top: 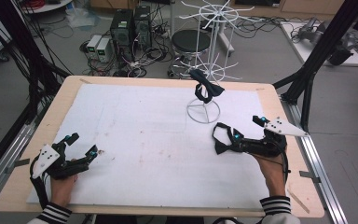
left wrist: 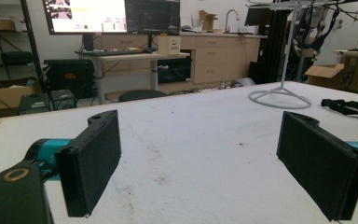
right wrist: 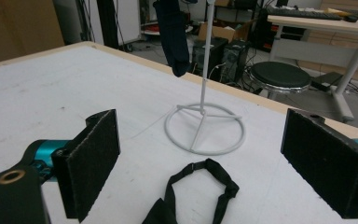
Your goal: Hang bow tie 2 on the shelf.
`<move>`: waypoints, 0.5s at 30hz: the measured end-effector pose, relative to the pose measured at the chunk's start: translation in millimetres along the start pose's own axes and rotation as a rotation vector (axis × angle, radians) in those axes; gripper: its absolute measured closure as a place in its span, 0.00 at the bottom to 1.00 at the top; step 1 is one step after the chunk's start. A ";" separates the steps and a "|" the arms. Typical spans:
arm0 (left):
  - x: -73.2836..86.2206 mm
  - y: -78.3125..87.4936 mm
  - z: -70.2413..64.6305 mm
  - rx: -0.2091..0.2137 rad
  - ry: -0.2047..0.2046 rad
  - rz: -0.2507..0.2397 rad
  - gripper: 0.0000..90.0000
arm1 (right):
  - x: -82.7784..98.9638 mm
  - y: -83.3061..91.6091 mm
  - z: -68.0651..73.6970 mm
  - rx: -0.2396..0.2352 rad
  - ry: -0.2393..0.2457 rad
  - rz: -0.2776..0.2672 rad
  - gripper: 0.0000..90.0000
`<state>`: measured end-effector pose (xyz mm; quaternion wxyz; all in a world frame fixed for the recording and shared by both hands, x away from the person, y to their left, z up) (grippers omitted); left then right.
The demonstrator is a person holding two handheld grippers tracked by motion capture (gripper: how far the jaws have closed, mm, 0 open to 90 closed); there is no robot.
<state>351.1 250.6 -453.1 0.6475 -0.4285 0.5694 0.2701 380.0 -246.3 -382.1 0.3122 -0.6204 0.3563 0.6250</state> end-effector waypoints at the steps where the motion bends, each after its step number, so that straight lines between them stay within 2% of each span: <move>1: 0.1 0.2 0.0 0.001 -0.003 0.002 0.16 | -1.1 -0.1 -0.6 -0.003 0.005 0.001 0.12; 4: 0.0 0.3 -0.2 0.001 -0.002 0.000 0.16 | -4.3 -0.1 -2.0 -0.010 0.003 0.007 0.12; 8: 0.1 0.3 -0.1 0.001 -0.004 0.002 0.16 | -6.0 -0.8 -3.0 -0.045 0.035 0.059 0.12; 9: 0.1 0.3 0.0 0.001 -0.004 0.002 0.16 | -5.5 -1.4 -2.0 -0.075 0.041 0.078 0.12; 11: 0.1 0.5 -0.2 0.004 -0.007 0.004 0.16 | -3.0 -2.6 -0.7 -0.101 0.052 0.116 0.12; 15: -0.1 0.3 -0.1 0.001 -0.001 0.000 0.16 | 0.8 -6.4 0.2 -0.133 0.085 0.168 0.12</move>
Point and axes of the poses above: each handheld gripper's, and its own axes: y roughly backward along the jaws, x roughly out of its underside, z roughly to its left, the point moved 10 cm from there along -y, roughly forward along the jaws, and after that the axes turned 13 degrees about -z, right-handed, at the moved point
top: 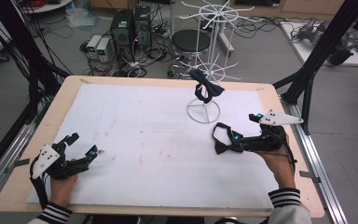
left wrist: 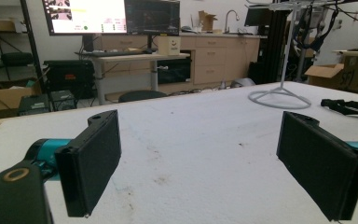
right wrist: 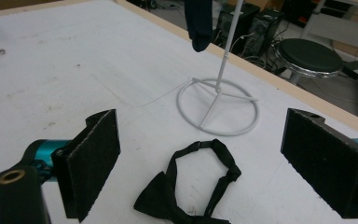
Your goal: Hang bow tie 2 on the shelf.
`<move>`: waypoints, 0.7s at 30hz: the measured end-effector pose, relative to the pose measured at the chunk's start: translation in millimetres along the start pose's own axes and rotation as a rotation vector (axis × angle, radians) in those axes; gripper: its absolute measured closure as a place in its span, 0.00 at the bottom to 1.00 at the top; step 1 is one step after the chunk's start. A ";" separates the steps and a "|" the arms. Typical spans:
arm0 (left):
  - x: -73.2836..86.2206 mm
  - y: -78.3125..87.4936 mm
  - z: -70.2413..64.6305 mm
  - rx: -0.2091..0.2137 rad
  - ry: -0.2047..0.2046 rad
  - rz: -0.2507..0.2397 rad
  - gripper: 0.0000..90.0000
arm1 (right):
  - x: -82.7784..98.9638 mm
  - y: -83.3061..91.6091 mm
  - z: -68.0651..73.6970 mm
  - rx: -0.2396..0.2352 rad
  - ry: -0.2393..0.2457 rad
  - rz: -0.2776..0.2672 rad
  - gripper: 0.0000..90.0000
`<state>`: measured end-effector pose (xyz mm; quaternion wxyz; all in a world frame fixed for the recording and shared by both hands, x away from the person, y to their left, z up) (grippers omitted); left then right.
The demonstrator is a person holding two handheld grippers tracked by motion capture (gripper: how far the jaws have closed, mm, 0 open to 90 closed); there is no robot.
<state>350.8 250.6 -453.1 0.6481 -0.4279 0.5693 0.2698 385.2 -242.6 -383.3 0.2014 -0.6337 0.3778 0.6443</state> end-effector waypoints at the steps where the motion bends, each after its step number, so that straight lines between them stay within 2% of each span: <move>1: 0.0 -0.3 0.0 -0.001 0.001 -0.001 0.16 | 0.0 -1.5 0.1 -0.012 0.005 0.000 0.12; 3: 0.0 -0.3 0.1 -0.001 0.002 -0.001 0.16 | 3.0 -4.8 1.9 -0.036 0.016 0.033 0.12; 4: 0.0 -0.3 0.1 -0.001 0.002 -0.001 0.16 | 5.3 -7.3 2.3 -0.048 0.041 0.057 0.12; 9: 0.1 -0.4 0.2 0.000 0.001 0.000 0.16 | 11.6 -17.0 5.4 -0.104 0.112 0.114 0.12; 11: 0.0 0.0 -0.1 0.000 0.000 0.000 0.16 | 16.2 -20.1 5.3 -0.117 0.134 0.153 0.12; 18: -0.3 0.1 -0.2 0.000 0.002 -0.004 0.16 | 36.6 -30.8 6.1 -0.162 0.192 0.287 0.12; 21: -0.6 0.1 -0.1 0.000 -0.002 -0.008 0.16 | 41.2 -33.2 4.5 -0.174 0.205 0.321 0.13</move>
Point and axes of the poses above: each handheld gripper's, and its own axes: y roughly backward along the jaws, x roughly out of its underside, z roughly to its left, the point moved 10 cm from there along -y, roughly forward along the jaws, and after that the axes turned 13 degrees about -z, right-handed, at the moved point
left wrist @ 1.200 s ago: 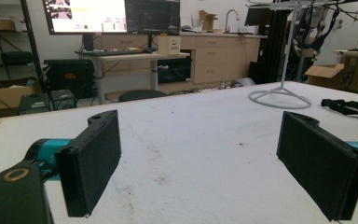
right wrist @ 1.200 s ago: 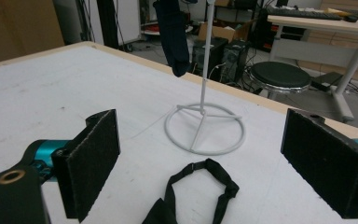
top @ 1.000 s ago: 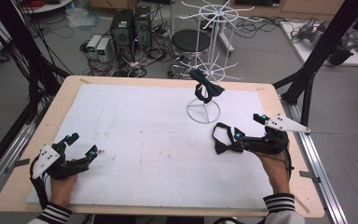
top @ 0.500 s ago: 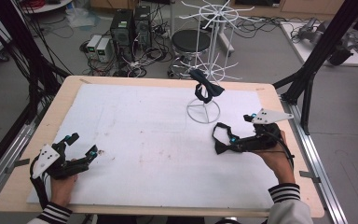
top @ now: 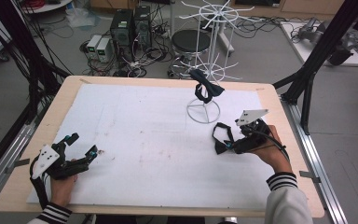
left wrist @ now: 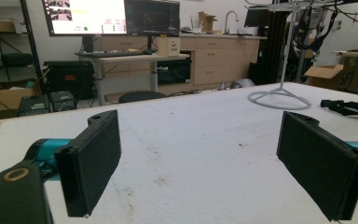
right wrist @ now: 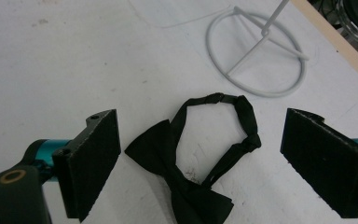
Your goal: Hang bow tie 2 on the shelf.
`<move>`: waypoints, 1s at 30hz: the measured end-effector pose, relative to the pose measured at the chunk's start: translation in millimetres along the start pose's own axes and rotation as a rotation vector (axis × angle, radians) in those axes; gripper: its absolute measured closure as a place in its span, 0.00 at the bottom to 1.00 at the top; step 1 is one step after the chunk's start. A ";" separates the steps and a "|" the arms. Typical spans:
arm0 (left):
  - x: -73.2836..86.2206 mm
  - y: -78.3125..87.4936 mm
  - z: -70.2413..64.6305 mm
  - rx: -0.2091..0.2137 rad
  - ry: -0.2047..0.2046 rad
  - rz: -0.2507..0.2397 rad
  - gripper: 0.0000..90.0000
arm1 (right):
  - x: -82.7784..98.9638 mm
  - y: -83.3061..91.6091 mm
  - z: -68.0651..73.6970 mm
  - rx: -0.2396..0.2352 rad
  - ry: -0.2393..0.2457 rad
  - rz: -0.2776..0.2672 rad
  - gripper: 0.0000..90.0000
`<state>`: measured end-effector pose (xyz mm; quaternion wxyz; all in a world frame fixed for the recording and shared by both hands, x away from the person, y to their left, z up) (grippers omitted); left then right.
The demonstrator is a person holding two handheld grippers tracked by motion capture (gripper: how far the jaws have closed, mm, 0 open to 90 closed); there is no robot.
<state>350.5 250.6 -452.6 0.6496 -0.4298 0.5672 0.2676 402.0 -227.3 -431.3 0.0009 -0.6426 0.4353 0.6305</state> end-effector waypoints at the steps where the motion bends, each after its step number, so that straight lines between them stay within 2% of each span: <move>1: 0.0 0.0 0.0 -0.001 -0.001 0.000 0.16 | 1.5 -1.1 -0.6 -0.010 0.007 0.013 0.13; 9: 0.0 0.0 0.0 0.000 -0.001 0.000 0.16 | 7.1 -7.7 1.1 -0.084 0.030 0.113 0.13; 22: 0.1 0.1 -0.1 0.000 -0.002 0.000 0.16 | 21.6 -18.0 4.5 -0.152 0.042 0.179 0.13; 26: 0.1 0.2 -0.1 0.000 -0.002 0.001 0.16 | 25.1 -22.9 8.8 -0.191 0.054 0.188 0.13; 30: 0.1 0.2 -0.1 0.001 -0.002 0.001 0.16 | 32.0 -27.5 11.4 -0.212 0.064 0.230 0.13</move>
Point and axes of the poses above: each handheld gripper's, and its own axes: y roughly backward along the jaws, x roughly out of its underside, z roughly to its left, the point moved 10 cm from there along -y, roughly forward along the jaws, and after that the axes turned 13 degrees about -z, right-handed, at the moved point
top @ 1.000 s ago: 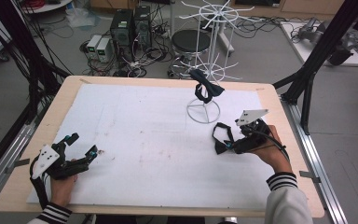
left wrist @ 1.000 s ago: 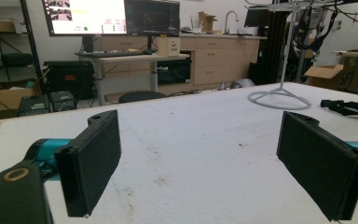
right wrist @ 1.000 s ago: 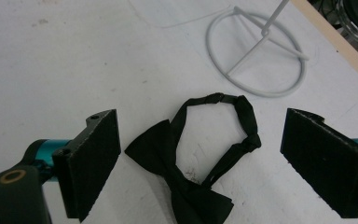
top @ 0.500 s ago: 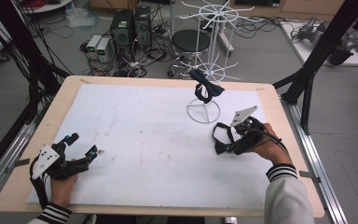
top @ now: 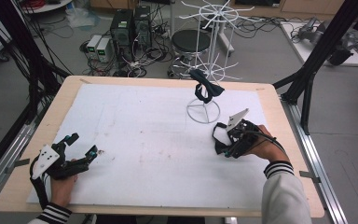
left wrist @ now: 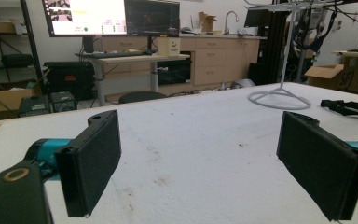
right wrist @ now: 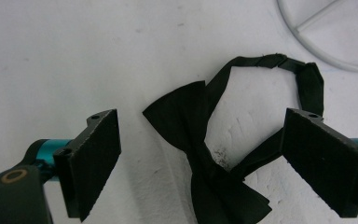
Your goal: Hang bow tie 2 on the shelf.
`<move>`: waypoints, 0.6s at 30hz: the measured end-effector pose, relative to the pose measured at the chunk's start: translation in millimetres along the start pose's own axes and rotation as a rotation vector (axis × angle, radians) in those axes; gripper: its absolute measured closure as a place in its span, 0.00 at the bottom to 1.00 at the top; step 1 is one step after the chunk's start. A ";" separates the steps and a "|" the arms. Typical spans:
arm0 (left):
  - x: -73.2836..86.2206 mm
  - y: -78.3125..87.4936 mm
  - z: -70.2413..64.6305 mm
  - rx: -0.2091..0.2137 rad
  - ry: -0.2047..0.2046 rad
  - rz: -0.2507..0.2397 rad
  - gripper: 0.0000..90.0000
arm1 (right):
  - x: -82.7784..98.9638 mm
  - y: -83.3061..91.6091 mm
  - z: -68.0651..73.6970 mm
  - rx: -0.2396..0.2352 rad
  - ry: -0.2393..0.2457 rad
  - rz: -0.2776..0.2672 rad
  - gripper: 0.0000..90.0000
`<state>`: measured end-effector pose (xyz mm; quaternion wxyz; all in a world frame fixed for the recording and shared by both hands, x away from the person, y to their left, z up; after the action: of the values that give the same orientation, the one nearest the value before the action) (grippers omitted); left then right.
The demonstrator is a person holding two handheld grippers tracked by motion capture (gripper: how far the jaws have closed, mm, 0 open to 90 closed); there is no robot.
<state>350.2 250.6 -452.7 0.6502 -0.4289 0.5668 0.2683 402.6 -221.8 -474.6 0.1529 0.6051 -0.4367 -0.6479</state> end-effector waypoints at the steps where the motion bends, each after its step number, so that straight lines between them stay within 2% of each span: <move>1: 0.0 0.0 0.0 0.000 0.000 0.000 0.16 | 1.3 -0.9 -0.7 -0.001 0.000 0.006 0.13; 5: -0.1 -0.2 0.2 -0.002 0.003 -0.002 0.16 | 5.3 -3.6 -1.7 -0.018 0.001 0.022 0.18; 8: 0.0 -0.3 0.1 -0.002 0.004 -0.001 0.16 | 8.0 -5.6 -0.9 -0.030 0.001 0.036 0.18; 12: 0.0 -0.4 0.1 -0.002 0.004 -0.001 0.16 | 12.9 -9.1 2.1 -0.060 0.019 0.067 0.23; 13: 0.1 -0.3 0.2 -0.001 0.005 0.001 0.16 | 14.2 -9.6 1.8 -0.060 0.029 0.077 0.25; 18: 0.2 -0.3 0.0 -0.001 0.004 0.003 0.16 | 17.0 -10.7 -0.2 -0.062 0.016 0.083 0.30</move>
<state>350.5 250.4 -452.9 0.6484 -0.4291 0.5687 0.2686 402.6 -228.1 -493.7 0.2018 0.5865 -0.4398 -0.6495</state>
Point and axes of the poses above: each handheld gripper's, and its own axes: y roughly backward along the jaws, x roughly out of its underside, z roughly to its left, the point moved 10 cm from there along -y, roughly forward along the jaws, and after that the axes turned 13 degrees about -z, right-handed, at the moved point
